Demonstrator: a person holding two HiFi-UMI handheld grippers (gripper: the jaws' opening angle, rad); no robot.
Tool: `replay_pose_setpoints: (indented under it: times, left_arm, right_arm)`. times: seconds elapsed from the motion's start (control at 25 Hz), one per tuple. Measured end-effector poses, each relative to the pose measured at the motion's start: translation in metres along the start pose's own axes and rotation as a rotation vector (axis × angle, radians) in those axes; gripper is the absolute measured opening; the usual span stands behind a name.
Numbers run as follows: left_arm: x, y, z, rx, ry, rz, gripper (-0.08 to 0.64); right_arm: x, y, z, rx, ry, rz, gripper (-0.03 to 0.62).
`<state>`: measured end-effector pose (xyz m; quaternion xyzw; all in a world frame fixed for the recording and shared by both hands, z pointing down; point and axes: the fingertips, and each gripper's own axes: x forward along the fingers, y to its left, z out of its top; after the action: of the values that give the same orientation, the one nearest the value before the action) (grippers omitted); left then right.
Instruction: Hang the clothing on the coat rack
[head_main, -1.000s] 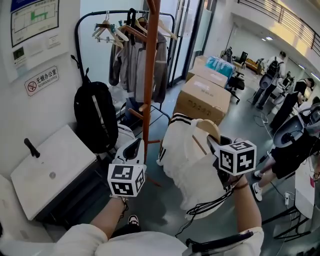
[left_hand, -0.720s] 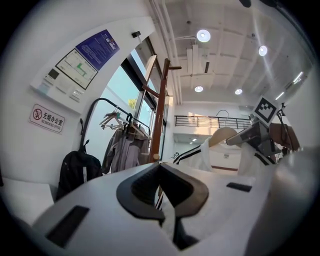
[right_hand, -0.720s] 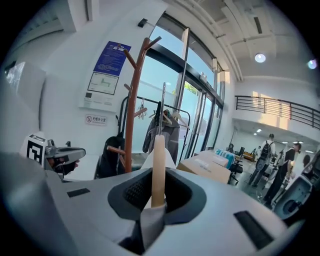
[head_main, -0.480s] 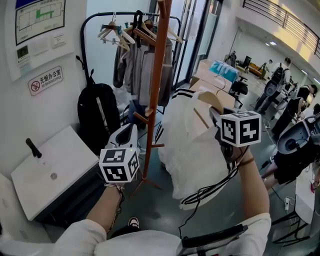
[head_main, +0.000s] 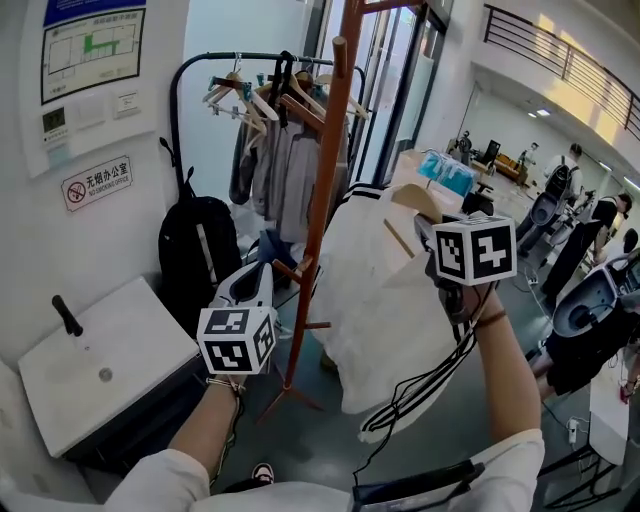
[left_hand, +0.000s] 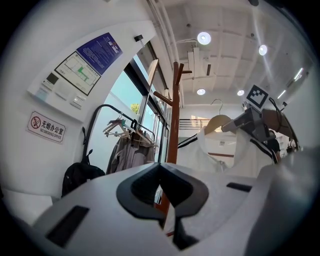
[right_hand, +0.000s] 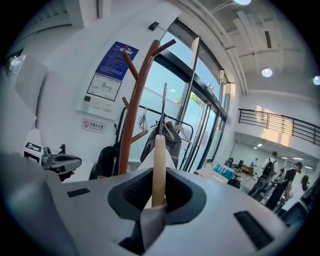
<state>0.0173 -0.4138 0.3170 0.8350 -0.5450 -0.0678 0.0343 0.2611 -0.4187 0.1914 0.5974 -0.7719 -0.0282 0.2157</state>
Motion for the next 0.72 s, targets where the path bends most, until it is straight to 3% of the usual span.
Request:
replay_pose_setpoints:
  times: [0.72]
  left_arm:
    - [0.011, 0.018, 0.041, 0.044, -0.049, 0.004, 0.008]
  right_arm:
    - [-0.010, -0.013, 0.104, -0.052, -0.039, -0.018, 0.067]
